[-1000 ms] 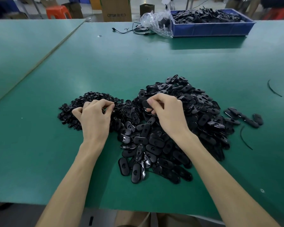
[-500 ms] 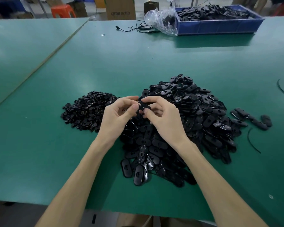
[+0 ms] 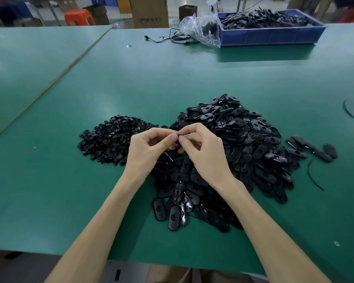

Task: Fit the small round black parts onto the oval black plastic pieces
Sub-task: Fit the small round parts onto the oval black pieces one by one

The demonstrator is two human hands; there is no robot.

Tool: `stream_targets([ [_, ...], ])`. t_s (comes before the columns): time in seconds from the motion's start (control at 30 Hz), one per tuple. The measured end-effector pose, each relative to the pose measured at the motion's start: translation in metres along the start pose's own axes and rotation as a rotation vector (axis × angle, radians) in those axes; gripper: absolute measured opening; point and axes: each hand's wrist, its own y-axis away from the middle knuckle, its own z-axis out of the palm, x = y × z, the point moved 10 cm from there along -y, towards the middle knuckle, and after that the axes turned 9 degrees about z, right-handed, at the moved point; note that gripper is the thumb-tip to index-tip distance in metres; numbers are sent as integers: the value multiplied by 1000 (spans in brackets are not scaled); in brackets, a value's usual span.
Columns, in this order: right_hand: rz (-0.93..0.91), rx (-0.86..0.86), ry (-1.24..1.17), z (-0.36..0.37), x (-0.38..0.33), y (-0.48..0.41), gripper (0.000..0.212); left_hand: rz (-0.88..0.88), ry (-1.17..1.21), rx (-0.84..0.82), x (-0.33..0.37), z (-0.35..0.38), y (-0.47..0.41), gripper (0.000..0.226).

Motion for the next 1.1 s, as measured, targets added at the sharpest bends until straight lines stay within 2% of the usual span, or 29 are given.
stream_targets([
  [0.27,12,0,-12,2,-1,1,3,-15,20,26,-1,-3,1,17],
  [0.43,78,19,-123,0,2,-1,3,-42,98,-16,-2,4,2,20],
  [0.67,117,-15,-256,2,5,-3,5,-88,177,24,-2,2,2,44],
  [0.93,102,-6,-244,4,3,0,6,-80,94,103,-2,-4,4,28],
  [1.0,88,3,-215,4,2,0,5,-52,65,58,3,0,4,26],
  [1.1,60,11,-177,4,0,1,4,-47,66,-68,7,14,5,36],
])
